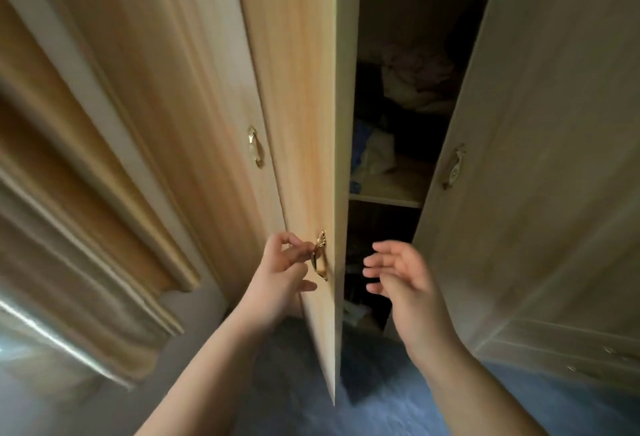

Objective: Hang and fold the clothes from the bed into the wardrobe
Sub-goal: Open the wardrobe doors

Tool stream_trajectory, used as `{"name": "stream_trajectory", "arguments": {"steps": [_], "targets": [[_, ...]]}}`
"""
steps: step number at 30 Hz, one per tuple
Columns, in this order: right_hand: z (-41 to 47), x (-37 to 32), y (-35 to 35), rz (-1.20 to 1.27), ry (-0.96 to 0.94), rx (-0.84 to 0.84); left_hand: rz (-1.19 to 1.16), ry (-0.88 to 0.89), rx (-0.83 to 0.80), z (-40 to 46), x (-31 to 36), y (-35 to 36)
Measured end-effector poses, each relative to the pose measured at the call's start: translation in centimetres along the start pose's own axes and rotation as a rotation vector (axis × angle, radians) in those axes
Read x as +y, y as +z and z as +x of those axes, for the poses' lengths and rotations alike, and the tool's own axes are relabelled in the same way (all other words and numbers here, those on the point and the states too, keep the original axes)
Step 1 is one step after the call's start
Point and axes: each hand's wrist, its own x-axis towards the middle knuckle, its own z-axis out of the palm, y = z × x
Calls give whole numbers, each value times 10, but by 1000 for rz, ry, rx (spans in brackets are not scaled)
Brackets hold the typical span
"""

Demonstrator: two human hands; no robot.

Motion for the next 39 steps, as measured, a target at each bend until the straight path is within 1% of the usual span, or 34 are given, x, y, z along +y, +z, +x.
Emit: {"name": "stream_trajectory", "arguments": {"steps": [3, 7, 10, 12, 14, 15, 17, 19, 21, 23, 25, 26, 28, 31, 33, 39], "targets": [[-33, 8, 42, -33, 3, -46, -44, 32, 123, -26, 4, -55], [-59, 8, 81, -54, 24, -91, -61, 14, 315, -61, 16, -117], [-62, 1, 101, -47, 1, -93, -128, 31, 501, -84, 23, -144], [-61, -2, 108, -44, -22, -95, -156, 89, 529, -97, 28, -146], [-61, -2, 111, -66, -45, -105, -133, 188, 461, -110, 36, -138], [-61, -2, 110, -82, -56, -102, -120, 228, 390, -113, 41, -130], [-61, -2, 104, -108, -63, -84, -116, 236, 216, -113, 50, -113], [-60, -2, 93, -127, -55, -53, -100, 210, 97, -106, 55, -95], [-58, -2, 78, -138, -54, -20, -73, 210, 44, -93, 54, -78], [-57, -2, 57, -139, -49, 23, -43, 235, 30, -79, 49, -57], [-51, 0, 34, -134, -32, 69, 58, 293, -1, -65, 40, -34], [-46, 2, 21, -125, -19, 97, 135, 312, -53, -58, 36, -20], [-30, 7, -4, -101, 0, 151, 221, 294, -187, -42, 29, 9], [2, 13, -39, -60, 2, 207, 87, 141, -317, -11, 24, 51], [28, 15, -61, -53, -7, 222, 30, 99, -298, 15, 25, 79], [123, 12, -121, -57, 24, 291, 4, 78, -160, 94, 36, 143]]}}
